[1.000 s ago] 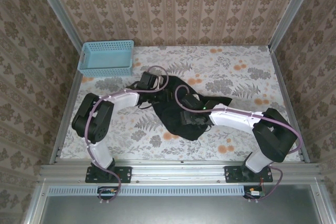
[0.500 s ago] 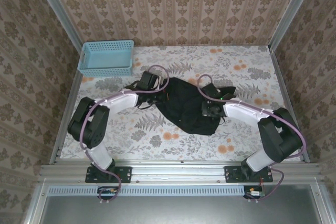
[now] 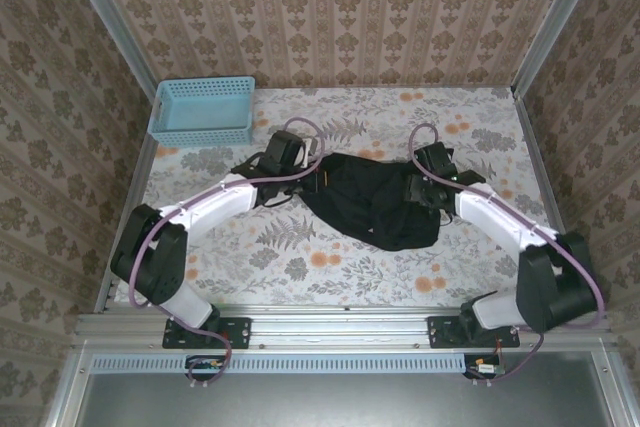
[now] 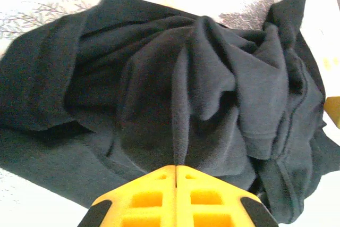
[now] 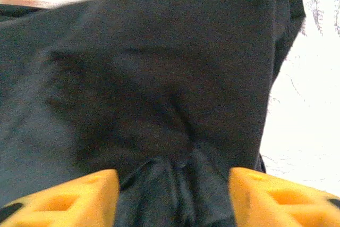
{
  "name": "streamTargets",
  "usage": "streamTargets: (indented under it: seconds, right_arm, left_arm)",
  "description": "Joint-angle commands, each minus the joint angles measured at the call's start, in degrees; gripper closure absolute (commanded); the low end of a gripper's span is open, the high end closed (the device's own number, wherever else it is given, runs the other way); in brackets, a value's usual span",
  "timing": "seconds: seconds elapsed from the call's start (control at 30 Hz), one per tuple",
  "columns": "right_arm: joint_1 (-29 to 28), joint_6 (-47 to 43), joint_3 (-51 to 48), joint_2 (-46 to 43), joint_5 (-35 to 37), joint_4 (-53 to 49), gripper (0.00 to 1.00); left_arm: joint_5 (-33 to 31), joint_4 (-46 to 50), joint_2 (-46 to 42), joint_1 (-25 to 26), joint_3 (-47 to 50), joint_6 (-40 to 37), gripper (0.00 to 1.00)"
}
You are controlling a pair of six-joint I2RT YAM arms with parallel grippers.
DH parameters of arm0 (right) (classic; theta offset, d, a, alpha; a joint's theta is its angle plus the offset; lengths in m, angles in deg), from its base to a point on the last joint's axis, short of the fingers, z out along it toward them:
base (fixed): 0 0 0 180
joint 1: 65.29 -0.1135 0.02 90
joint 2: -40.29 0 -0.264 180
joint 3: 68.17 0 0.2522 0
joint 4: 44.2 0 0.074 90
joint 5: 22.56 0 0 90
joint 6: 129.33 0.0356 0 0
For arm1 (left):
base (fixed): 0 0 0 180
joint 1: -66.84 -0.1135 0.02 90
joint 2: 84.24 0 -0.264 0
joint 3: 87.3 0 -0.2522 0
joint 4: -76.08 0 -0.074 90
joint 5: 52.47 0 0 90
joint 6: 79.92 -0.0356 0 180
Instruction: Fold the inside-out t-shirt
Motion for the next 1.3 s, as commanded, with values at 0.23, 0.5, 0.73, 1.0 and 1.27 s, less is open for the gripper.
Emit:
streamTargets:
  seconds: [0.23,0.5,0.73,1.0,1.27]
  right_arm:
    - [-3.11,2.73,-1.23,-19.64,6.05,-2.96,0.29]
    - [5.63,5.58,-2.22,-24.45,4.45,-8.51,0.29]
    - [6.03,3.40,-5.53,-23.10,-7.35,-3.56,0.30]
    - [-1.66,2.77,-6.22,-16.32,-8.99,1.02,0.31]
    - [-3.07,4.04,-4.99,-7.75,-10.75,4.95,0.35]
  left_arm:
    - [-8.90,4.76,-2.87,14.52,-18.64,-6.98,1.00]
    - [-3.29,2.18,7.22,24.51,-22.13,-7.74,1.00]
    - [-1.05,-3.37,3.74,25.67,-9.41,-6.72,0.72]
    - [-7.63,-4.57,-2.52,18.49,2.27,-0.40,0.49]
    - [-1.98,-7.68,4.60,15.93,-1.33,0.40,0.40]
